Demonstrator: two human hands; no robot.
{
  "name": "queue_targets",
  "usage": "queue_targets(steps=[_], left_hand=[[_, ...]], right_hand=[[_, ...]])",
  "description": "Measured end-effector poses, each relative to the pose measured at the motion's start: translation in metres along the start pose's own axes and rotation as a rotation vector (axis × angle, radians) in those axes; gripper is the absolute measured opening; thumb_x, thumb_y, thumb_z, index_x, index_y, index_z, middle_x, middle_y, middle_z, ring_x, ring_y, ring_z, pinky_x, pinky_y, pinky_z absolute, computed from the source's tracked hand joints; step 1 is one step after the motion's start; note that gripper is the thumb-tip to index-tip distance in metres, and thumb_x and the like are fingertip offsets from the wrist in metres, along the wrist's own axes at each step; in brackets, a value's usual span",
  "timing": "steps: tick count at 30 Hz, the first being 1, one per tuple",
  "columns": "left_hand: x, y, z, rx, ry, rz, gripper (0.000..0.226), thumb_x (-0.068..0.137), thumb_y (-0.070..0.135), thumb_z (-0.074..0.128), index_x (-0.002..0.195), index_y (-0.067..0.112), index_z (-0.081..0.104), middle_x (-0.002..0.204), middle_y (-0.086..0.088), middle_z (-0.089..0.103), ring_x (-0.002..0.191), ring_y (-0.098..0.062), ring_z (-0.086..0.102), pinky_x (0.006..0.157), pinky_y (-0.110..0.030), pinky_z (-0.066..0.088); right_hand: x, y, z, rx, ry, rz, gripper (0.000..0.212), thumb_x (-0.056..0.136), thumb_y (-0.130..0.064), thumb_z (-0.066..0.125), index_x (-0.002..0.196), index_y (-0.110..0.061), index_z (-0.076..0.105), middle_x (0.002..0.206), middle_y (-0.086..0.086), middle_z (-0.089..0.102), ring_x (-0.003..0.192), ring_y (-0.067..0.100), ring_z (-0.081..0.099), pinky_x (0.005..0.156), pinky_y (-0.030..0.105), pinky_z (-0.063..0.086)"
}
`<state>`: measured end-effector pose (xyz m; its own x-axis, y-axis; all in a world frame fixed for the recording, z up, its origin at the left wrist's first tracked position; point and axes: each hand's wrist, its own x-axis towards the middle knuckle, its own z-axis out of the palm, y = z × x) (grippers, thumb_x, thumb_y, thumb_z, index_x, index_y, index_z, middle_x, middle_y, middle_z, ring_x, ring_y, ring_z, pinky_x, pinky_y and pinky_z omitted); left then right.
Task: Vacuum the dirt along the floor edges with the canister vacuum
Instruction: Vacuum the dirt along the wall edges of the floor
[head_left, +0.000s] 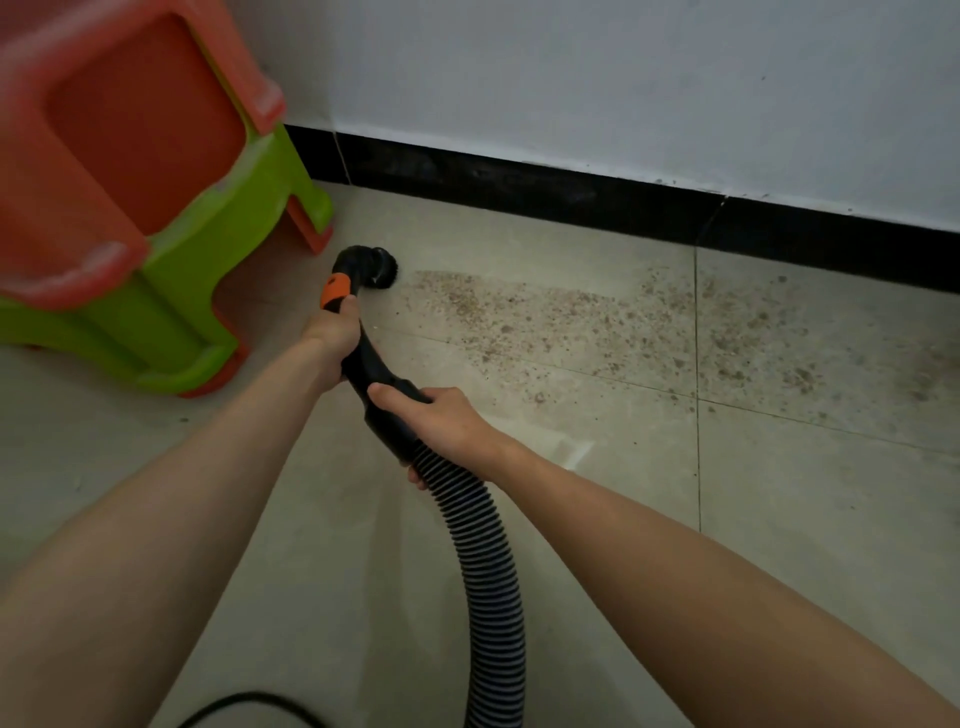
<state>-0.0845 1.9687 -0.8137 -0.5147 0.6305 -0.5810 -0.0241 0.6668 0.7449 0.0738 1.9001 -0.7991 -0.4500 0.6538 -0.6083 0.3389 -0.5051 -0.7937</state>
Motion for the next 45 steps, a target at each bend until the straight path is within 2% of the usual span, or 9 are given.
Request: queue_targets(steps=[5, 10, 12, 15, 19, 27, 33, 38, 45], left_hand=[[-0.018, 0.003, 0.009, 0.037, -0.04, 0.002, 0.053, 0.098, 0.043, 0.041, 0.131, 0.002, 0.043, 0.121, -0.018, 0.059, 0.108, -0.036, 0.06, 0.093, -0.047, 0.05], [-0.016, 0.002, 0.008, 0.026, -0.048, -0.006, 0.054, 0.097, 0.044, 0.041, 0.13, 0.002, 0.041, 0.12, -0.02, 0.059, 0.107, -0.037, 0.06, 0.093, -0.048, 0.05], [-0.013, 0.0, 0.008, 0.017, -0.047, -0.021, 0.054, 0.097, 0.044, 0.041, 0.128, 0.0, 0.042, 0.109, -0.019, 0.061, 0.095, -0.035, 0.063, 0.088, -0.045, 0.052], [-0.013, -0.001, 0.011, -0.005, -0.055, -0.037, 0.049, 0.098, 0.043, 0.041, 0.12, -0.001, 0.043, 0.081, -0.013, 0.058, 0.068, -0.027, 0.058, 0.068, -0.037, 0.053], [-0.016, -0.001, 0.023, 0.008, -0.063, -0.016, 0.052, 0.097, 0.044, 0.042, 0.123, -0.001, 0.046, 0.094, -0.015, 0.058, 0.082, -0.03, 0.058, 0.09, -0.046, 0.052], [-0.035, -0.001, 0.064, 0.06, -0.111, 0.024, 0.041, 0.099, 0.04, 0.041, 0.111, 0.001, 0.047, 0.073, -0.011, 0.056, 0.063, -0.026, 0.056, 0.078, -0.041, 0.052], [-0.048, 0.002, 0.083, 0.102, -0.154, 0.066, 0.051, 0.097, 0.044, 0.042, 0.116, -0.002, 0.047, 0.095, -0.019, 0.058, 0.085, -0.033, 0.058, 0.091, -0.052, 0.051], [-0.061, 0.005, 0.109, 0.152, -0.216, 0.072, 0.044, 0.098, 0.042, 0.041, 0.112, 0.001, 0.047, 0.094, -0.017, 0.056, 0.085, -0.032, 0.057, 0.091, -0.049, 0.051], [-0.078, 0.006, 0.146, 0.201, -0.32, 0.109, 0.044, 0.097, 0.043, 0.042, 0.116, 0.004, 0.045, 0.099, -0.016, 0.055, 0.09, -0.033, 0.057, 0.093, -0.051, 0.05]], right_hand=[[-0.018, 0.003, -0.002, 0.033, 0.036, 0.01, 0.057, 0.086, -0.054, 0.063, 0.104, 0.0, 0.057, 0.07, 0.014, 0.061, 0.045, 0.021, 0.058, 0.048, 0.03, 0.054], [-0.019, 0.004, 0.003, 0.047, 0.044, 0.008, 0.051, 0.086, -0.054, 0.062, 0.097, -0.005, 0.055, 0.07, 0.013, 0.061, 0.046, 0.021, 0.059, 0.05, 0.031, 0.055], [-0.018, 0.005, 0.005, 0.047, 0.039, 0.011, 0.048, 0.086, -0.054, 0.063, 0.094, -0.007, 0.054, 0.07, 0.012, 0.06, 0.045, 0.02, 0.058, 0.049, 0.03, 0.053], [-0.018, 0.006, 0.002, 0.033, 0.035, 0.01, 0.046, 0.086, -0.054, 0.063, 0.091, -0.01, 0.054, 0.073, 0.012, 0.06, 0.045, 0.02, 0.058, 0.049, 0.03, 0.053], [-0.02, 0.012, -0.007, 0.068, 0.048, 0.007, 0.045, 0.085, -0.054, 0.063, 0.09, -0.01, 0.054, 0.073, 0.012, 0.06, 0.044, 0.02, 0.058, 0.047, 0.029, 0.052], [-0.038, 0.03, -0.032, 0.149, 0.111, -0.002, 0.046, 0.087, -0.051, 0.064, 0.097, -0.007, 0.055, 0.074, 0.013, 0.059, 0.045, 0.022, 0.058, 0.049, 0.031, 0.053], [-0.05, 0.036, -0.045, 0.188, 0.16, 0.004, 0.046, 0.087, -0.05, 0.063, 0.099, -0.007, 0.055, 0.077, 0.012, 0.06, 0.047, 0.024, 0.058, 0.049, 0.033, 0.054], [-0.061, 0.047, -0.059, 0.243, 0.202, 0.001, 0.039, 0.087, -0.05, 0.063, 0.09, -0.012, 0.054, 0.078, 0.012, 0.06, 0.047, 0.024, 0.058, 0.047, 0.031, 0.053], [-0.078, 0.063, -0.079, 0.288, 0.271, -0.027, 0.037, 0.089, -0.051, 0.061, 0.092, -0.014, 0.054, 0.082, 0.012, 0.06, 0.048, 0.024, 0.059, 0.046, 0.029, 0.051]])
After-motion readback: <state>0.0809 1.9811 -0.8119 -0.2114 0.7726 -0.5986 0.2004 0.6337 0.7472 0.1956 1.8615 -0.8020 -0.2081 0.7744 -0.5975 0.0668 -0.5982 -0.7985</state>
